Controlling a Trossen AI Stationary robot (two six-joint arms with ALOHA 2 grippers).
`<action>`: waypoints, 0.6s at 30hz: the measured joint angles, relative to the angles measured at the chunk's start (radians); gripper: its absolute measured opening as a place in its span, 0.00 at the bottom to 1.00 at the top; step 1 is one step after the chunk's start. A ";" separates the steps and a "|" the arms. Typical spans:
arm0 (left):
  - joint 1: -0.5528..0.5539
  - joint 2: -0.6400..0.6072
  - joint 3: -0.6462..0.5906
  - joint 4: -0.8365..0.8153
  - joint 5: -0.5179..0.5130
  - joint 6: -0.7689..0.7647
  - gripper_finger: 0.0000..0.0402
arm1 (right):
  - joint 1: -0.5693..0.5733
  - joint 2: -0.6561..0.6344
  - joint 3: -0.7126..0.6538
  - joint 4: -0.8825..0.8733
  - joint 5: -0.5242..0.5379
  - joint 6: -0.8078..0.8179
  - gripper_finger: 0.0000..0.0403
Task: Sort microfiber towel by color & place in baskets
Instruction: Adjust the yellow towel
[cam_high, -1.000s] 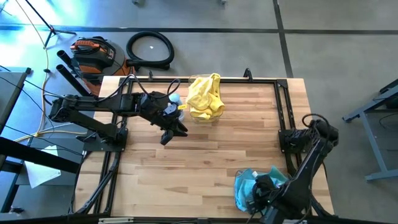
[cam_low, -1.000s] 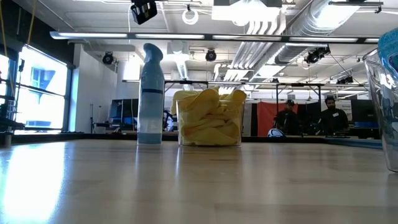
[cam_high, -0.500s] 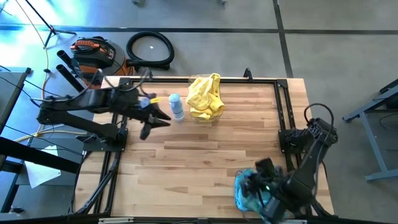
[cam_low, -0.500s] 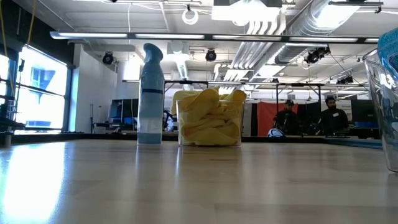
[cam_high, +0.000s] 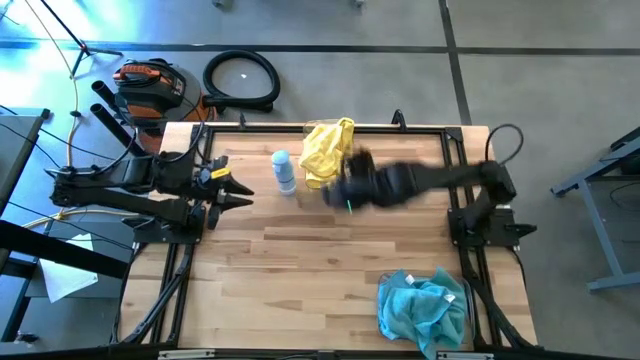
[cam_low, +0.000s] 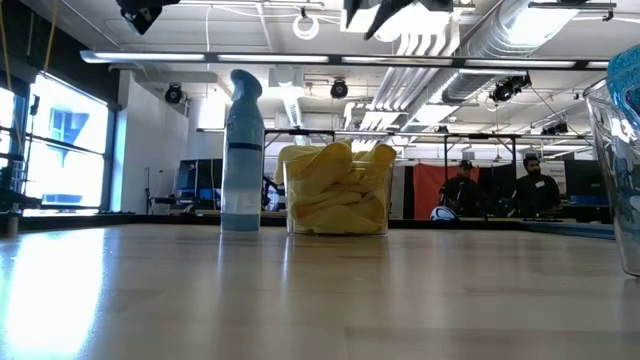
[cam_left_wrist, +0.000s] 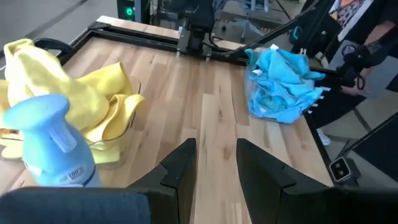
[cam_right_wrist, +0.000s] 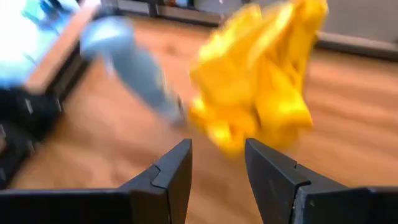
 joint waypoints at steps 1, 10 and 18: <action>0.000 -0.016 -0.018 0.007 0.000 0.001 0.26 | -0.058 0.000 0.005 0.055 -0.022 -0.065 0.35; 0.030 -0.104 -0.090 0.002 -0.030 0.053 0.26 | -0.484 0.068 0.011 0.377 -0.345 -0.353 0.05; 0.110 -0.172 -0.090 -0.023 -0.034 0.136 0.26 | -0.597 0.233 0.010 0.423 -0.496 -0.358 0.01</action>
